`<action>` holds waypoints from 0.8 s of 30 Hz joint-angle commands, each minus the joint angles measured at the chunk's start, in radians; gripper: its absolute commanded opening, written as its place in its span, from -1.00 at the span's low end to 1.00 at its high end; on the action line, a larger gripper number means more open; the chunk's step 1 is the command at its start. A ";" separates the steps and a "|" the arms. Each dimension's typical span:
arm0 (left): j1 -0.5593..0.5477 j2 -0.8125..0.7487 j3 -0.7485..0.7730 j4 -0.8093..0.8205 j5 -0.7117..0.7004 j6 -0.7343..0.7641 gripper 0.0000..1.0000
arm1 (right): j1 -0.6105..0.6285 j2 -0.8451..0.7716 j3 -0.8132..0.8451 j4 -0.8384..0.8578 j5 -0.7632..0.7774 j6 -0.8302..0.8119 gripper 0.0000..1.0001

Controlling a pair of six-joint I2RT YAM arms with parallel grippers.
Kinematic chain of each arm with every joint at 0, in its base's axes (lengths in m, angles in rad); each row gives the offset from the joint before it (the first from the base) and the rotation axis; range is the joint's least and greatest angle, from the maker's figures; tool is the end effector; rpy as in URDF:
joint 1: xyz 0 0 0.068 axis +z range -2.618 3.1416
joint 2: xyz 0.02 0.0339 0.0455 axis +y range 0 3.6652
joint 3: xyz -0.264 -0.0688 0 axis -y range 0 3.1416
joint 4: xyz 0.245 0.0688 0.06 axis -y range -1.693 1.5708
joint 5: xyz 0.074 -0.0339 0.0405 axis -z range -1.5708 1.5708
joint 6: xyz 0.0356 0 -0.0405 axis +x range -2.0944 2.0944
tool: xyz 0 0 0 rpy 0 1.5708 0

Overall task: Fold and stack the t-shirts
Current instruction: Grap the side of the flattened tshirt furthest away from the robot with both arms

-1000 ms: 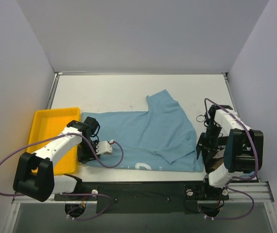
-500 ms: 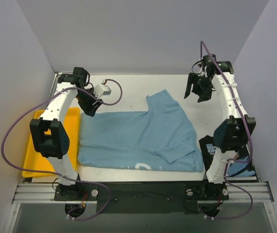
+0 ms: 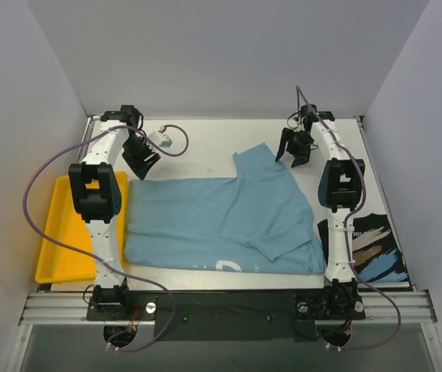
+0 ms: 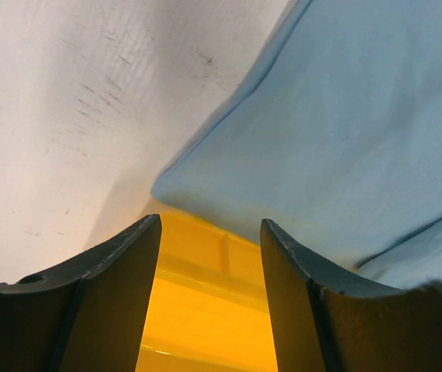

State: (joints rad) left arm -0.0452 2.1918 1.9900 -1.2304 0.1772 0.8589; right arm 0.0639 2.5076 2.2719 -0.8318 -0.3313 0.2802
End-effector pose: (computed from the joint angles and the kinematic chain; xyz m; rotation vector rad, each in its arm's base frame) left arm 0.4400 -0.0262 0.2299 1.3007 2.6371 -0.1591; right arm 0.5350 0.0458 0.1767 0.1728 2.6463 0.5530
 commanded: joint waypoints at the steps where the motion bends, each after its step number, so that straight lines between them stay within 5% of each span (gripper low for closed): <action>1: 0.002 0.080 0.093 -0.066 -0.084 0.104 0.29 | 0.002 0.016 -0.008 0.017 -0.084 0.020 0.19; 8: 0.001 0.170 0.124 -0.113 -0.068 0.199 0.29 | 0.005 0.040 -0.023 0.103 -0.198 0.080 0.05; 20: -0.001 0.267 0.167 -0.081 -0.117 0.178 0.28 | -0.003 -0.029 -0.089 0.158 -0.287 0.106 -0.99; 24: -0.001 0.247 0.165 -0.037 -0.125 0.181 0.29 | -0.012 -0.062 -0.097 0.168 -0.295 0.111 -1.00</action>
State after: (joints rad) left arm -0.0505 2.4355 2.1410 -1.3109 0.0601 1.0264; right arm 0.0639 2.5320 2.1822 -0.6682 -0.5865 0.3824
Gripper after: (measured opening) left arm 0.642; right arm 0.007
